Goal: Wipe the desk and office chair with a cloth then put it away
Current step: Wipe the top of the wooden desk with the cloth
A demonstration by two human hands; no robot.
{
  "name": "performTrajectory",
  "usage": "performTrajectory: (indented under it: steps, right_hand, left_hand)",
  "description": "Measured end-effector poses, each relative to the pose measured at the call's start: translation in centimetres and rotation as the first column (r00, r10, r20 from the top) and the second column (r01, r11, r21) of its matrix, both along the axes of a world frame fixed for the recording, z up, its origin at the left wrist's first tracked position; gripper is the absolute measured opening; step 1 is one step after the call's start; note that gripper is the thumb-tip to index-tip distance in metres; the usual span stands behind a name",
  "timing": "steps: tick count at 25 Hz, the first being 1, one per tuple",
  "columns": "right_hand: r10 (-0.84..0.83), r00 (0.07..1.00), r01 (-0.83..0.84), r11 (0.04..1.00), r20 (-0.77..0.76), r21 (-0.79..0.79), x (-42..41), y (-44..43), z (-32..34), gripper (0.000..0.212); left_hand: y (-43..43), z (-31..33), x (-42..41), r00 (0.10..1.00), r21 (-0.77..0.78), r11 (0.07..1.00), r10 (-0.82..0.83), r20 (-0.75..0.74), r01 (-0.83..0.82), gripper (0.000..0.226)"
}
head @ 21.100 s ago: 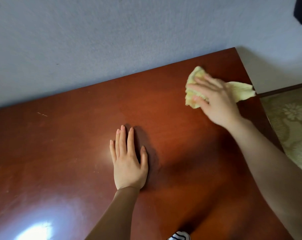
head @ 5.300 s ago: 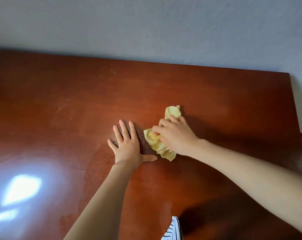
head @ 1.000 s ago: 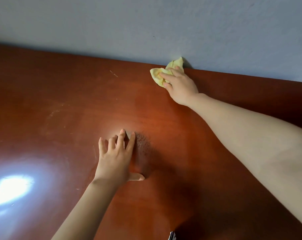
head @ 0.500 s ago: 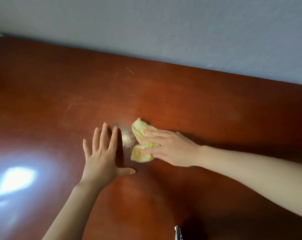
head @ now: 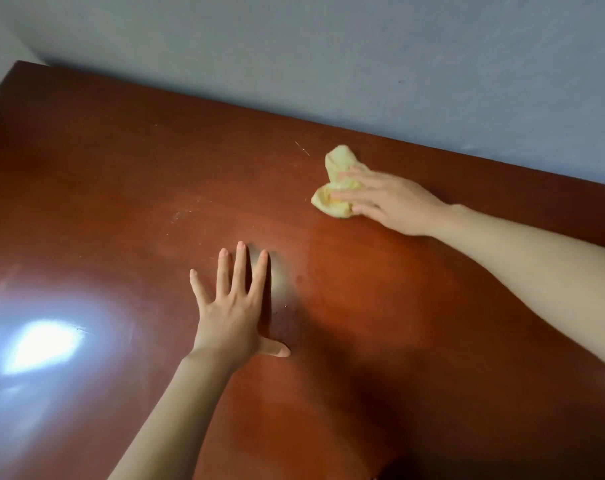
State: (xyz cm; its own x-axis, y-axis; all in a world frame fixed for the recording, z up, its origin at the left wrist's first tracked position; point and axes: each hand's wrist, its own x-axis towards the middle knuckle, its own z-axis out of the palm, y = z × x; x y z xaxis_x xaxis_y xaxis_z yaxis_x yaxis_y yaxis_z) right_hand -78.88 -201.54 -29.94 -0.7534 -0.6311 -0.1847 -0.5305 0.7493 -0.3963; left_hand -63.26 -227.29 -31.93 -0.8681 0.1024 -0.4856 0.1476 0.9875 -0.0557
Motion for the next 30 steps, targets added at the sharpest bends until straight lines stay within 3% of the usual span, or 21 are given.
performTrajectory:
  steps: [4,9,16,24,26,30]
  right_hand:
    - [-0.171,0.984,0.174,0.984,-0.053,0.043,-5.0,-3.5,-1.6,0.044]
    - [-0.135,0.986,0.144,0.985,-0.093,0.099,-7.5,-10.0,-3.3,0.048]
    - [0.187,0.971,-0.185,0.982,-0.149,0.026,-0.7,-10.2,-3.5,0.045]
    - [0.475,0.874,-0.479,0.877,-0.099,-0.023,9.0,0.8,-2.2,0.036]
    - [0.421,0.899,-0.423,0.906,-0.118,0.013,7.7,3.1,-1.9,0.038]
    - [0.052,0.997,-0.049,0.997,-0.057,0.061,2.4,5.5,-1.7,0.042]
  left_hand:
    - [-0.1,-0.3,0.1,0.997,0.007,0.998,0.065,0.034,-0.065,0.148]
    - [-0.4,-0.5,0.0,0.993,0.025,0.995,0.098,0.061,-0.1,0.148]
    - [-0.6,-0.3,-0.5,0.995,-0.005,0.996,0.085,0.046,-0.085,0.148]
    - [-0.3,0.2,-0.4,0.997,0.0,0.997,0.077,0.015,-0.077,0.148]
    - [-0.2,0.3,-0.4,0.997,-0.007,0.997,0.074,0.01,-0.074,0.149]
    - [-0.1,0.4,-0.4,0.997,-0.001,0.997,0.076,0.004,-0.076,0.149]
